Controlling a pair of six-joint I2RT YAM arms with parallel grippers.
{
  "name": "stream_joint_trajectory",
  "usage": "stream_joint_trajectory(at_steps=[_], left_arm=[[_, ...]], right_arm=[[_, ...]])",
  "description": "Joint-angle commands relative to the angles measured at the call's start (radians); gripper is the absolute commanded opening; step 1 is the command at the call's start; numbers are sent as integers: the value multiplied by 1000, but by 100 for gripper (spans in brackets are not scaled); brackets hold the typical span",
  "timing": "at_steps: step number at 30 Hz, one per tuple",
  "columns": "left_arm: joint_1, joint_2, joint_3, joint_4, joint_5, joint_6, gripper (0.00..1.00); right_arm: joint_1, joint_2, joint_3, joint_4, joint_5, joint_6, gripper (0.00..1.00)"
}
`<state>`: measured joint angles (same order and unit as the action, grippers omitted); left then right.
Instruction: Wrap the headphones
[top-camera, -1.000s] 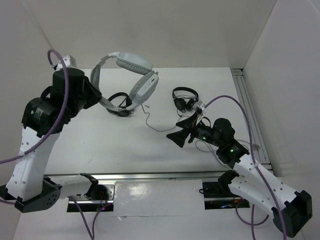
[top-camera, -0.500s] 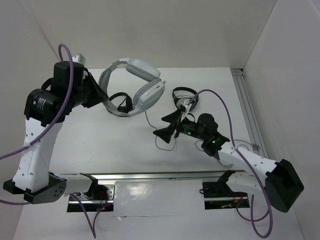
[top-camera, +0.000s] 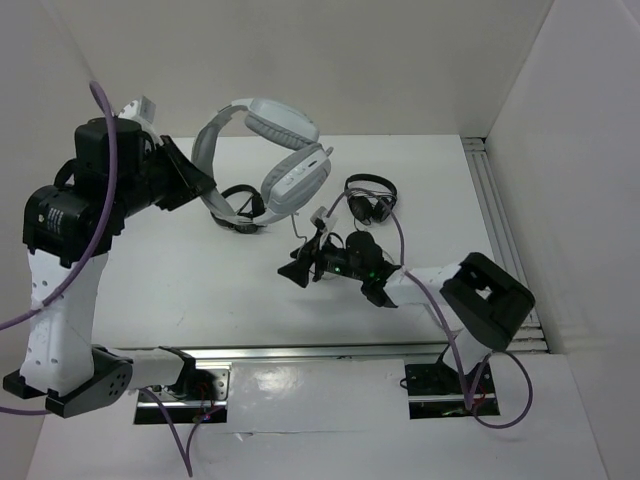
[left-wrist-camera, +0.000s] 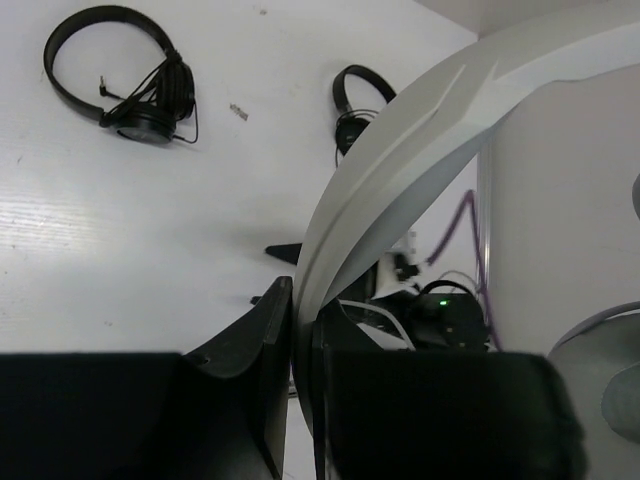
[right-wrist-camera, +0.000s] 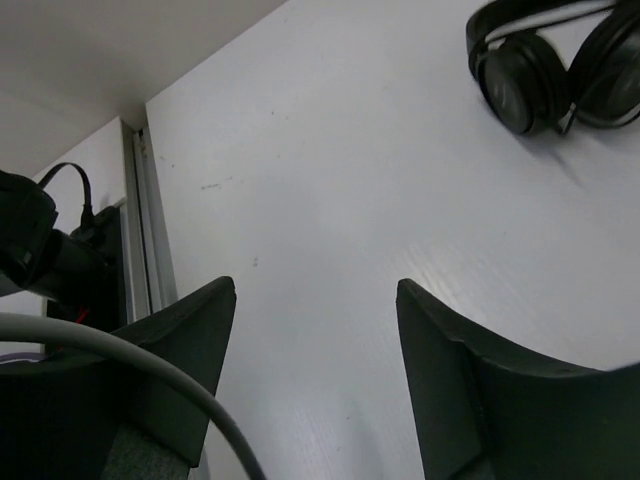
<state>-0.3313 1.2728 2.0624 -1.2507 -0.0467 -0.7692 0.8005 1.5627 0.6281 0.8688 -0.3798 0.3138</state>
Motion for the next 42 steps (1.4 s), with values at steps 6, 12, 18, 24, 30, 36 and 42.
stream_joint_trajectory(at_steps=[6, 12, 18, 24, 30, 36, 42], left_arm=[[6, 23, 73, 131, -111, -119, 0], [6, 43, 50, 149, -310, -214, 0], [21, 75, -34, 162, -541, -249, 0], [34, 204, -70, 162, -677, -226, 0], [-61, 313, -168, 169, -752, -90, 0], [-130, 332, -393, 289, -592, 123, 0], [-202, 301, -540, 381, -401, 344, 0]], right_arm=[[34, 94, -63, 256, 28, 45, 44], [158, 96, -103, 155, 182, 21, 0], [442, -50, 43, -347, 806, -16, 0], [643, -89, 264, -807, 1111, -56, 0], [761, -159, 395, -978, 1128, -220, 0], [761, -289, 459, -1114, 1116, -436, 0], [761, -360, 533, -1218, 1438, -519, 0]])
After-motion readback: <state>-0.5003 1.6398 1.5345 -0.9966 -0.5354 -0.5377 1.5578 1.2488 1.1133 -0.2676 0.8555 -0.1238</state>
